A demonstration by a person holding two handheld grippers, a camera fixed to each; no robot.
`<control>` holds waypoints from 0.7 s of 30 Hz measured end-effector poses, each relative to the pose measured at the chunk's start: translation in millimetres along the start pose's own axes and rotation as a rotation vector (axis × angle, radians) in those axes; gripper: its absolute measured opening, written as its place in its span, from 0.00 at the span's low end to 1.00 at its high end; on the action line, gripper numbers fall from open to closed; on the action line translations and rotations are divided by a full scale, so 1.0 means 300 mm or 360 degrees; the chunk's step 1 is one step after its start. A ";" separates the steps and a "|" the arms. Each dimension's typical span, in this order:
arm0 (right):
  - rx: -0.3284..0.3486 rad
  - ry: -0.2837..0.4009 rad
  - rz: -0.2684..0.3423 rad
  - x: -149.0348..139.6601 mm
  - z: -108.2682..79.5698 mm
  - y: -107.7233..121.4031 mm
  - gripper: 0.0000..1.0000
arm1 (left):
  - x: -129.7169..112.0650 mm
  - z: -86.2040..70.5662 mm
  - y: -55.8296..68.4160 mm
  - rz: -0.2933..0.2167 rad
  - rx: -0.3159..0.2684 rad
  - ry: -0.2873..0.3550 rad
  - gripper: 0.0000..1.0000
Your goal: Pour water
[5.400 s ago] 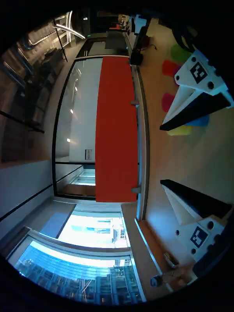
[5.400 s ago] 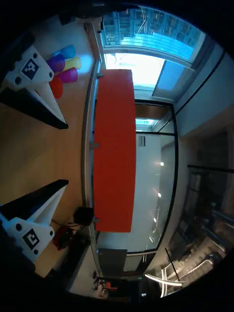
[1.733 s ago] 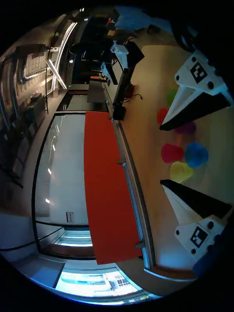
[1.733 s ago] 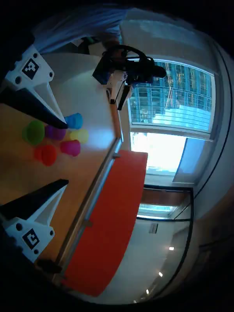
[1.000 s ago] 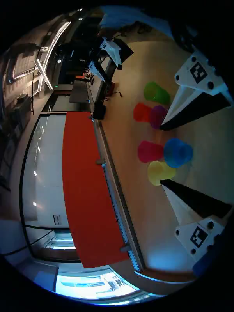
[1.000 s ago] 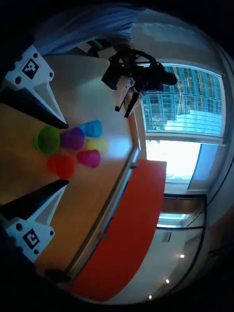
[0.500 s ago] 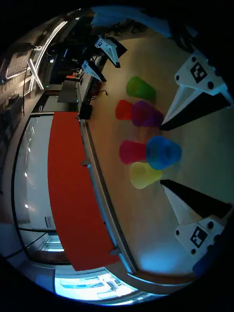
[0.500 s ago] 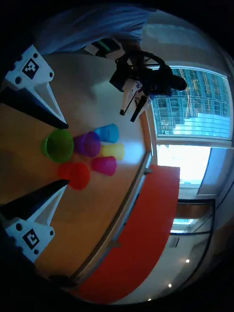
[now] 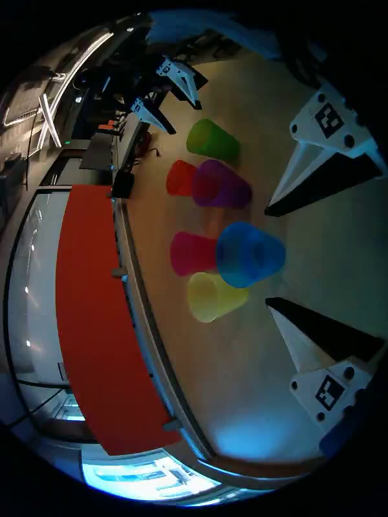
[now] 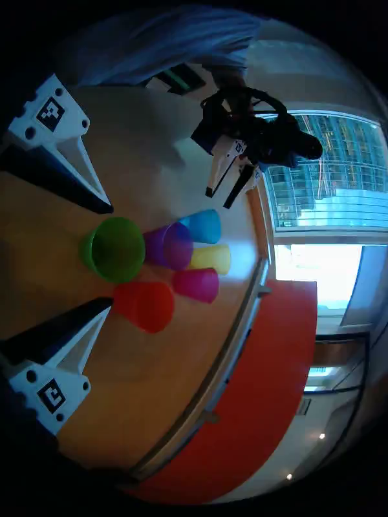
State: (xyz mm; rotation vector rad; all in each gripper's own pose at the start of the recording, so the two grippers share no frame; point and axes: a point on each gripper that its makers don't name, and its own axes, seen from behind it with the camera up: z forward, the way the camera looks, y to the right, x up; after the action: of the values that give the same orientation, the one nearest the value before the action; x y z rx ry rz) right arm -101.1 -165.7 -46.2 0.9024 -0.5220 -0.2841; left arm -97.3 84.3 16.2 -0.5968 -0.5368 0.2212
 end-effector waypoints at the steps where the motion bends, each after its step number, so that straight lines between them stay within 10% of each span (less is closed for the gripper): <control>1: 0.0002 -0.0007 0.0001 -0.008 0.005 -0.001 1.00 | -0.005 0.006 0.000 0.0002 -0.0002 -0.0007 0.93; 21: 0.0028 -0.0124 -0.0005 -0.112 0.104 -0.006 1.00 | -0.047 0.136 -0.013 0.0022 -0.0048 -0.0084 0.93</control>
State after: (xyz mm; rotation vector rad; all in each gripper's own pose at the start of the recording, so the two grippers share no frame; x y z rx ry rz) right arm -146.3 -172.6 -42.3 0.9121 -0.5960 -0.3186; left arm -131.0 95.6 41.2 -0.6253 -0.5876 0.2431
